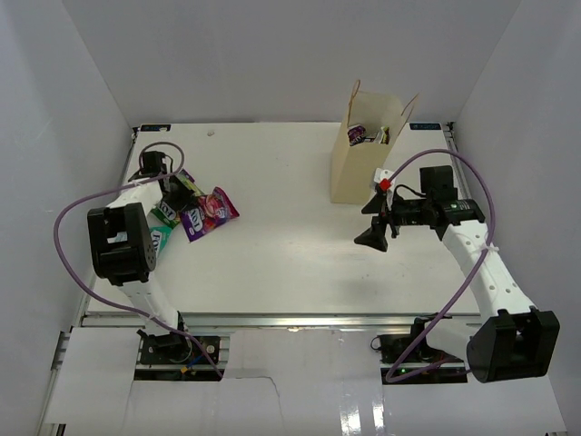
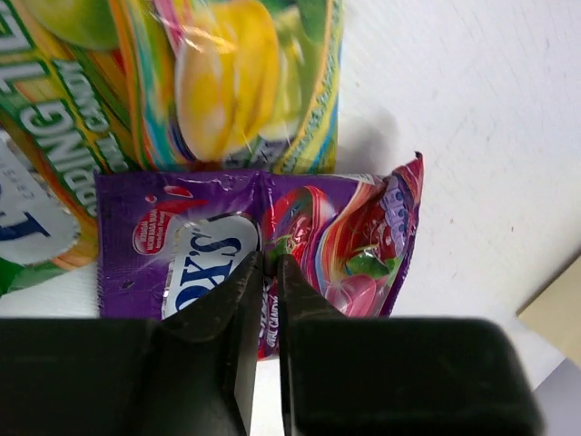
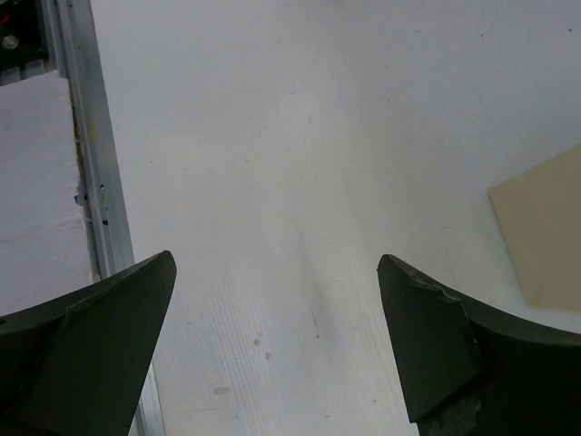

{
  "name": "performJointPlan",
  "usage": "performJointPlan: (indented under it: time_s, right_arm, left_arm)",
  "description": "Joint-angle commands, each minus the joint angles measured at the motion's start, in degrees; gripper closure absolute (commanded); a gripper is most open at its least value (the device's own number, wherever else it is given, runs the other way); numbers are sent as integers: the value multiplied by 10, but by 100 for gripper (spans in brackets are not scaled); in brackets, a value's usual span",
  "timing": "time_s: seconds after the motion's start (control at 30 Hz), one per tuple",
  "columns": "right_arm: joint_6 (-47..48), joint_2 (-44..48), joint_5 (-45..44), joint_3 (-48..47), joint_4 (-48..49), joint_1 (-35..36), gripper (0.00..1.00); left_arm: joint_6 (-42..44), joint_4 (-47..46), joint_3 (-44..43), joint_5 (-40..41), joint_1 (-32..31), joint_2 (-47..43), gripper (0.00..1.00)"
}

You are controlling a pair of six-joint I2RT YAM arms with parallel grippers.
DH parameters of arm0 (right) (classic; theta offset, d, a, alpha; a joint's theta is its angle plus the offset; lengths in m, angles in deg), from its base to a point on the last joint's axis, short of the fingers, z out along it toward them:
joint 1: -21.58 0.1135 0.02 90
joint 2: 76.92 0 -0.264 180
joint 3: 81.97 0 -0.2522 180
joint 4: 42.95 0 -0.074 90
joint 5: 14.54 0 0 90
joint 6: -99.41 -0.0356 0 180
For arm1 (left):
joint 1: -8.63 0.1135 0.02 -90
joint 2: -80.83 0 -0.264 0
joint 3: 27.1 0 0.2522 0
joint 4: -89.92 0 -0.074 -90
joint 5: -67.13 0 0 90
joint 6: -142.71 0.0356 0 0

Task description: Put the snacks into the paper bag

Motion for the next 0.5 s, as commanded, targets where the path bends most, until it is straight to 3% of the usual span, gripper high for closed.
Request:
performJointPlan:
  time_s: [0.0, 0.17, 0.47]
  right_arm:
    - [43, -9, 35, -31, -34, 26, 2]
    - [16, -37, 1, -45, -17, 110, 4]
    - [-178, -105, -127, -86, 119, 226, 5]
  left_arm:
    - [36, -35, 28, -59, -1, -58, 79]
    - [70, -91, 98, -180, -2, -112, 99]
    - [62, -143, 197, -257, -18, -185, 100]
